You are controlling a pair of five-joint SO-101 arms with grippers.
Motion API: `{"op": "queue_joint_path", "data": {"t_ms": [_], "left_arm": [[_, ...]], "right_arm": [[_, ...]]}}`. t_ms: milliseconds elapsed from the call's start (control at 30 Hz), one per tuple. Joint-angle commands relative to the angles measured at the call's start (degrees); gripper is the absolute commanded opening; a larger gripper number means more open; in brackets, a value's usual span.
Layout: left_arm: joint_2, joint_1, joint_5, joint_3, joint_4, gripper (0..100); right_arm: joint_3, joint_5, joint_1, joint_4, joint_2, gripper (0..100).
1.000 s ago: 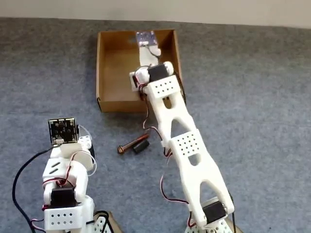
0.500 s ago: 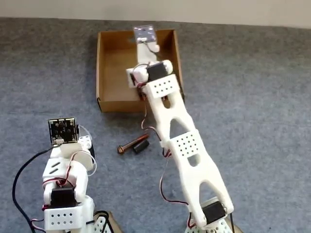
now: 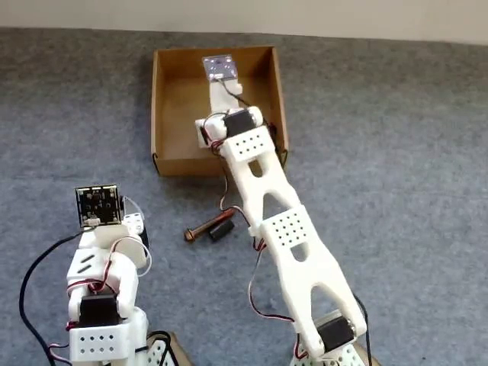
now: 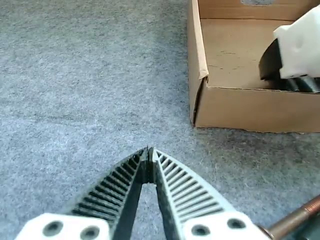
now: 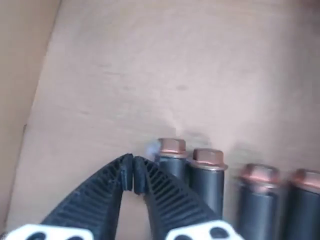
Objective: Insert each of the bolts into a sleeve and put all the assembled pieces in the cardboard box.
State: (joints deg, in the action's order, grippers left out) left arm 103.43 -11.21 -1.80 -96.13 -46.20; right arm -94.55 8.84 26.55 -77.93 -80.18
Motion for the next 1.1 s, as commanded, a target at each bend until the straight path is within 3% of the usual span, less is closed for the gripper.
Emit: {"op": "queue_joint_path", "data": {"t_ms": [0,567,1067], "left_arm": [[0.1,-0.5,-0.4,-0.1,1.3,3],[0.1,-0.7,-0.4,0.0,1.3,3],[0.1,-0.7,-0.4,0.0,1.3,3]], "right_arm": [[-4.0,-0.1,-3.2,0.2,0.7,1.5],[-6.9,0.0,-5.9,-0.3,6.5,1.2],[-6.9,0.0,-6.0,-17.9,24.3,1.6]]}}
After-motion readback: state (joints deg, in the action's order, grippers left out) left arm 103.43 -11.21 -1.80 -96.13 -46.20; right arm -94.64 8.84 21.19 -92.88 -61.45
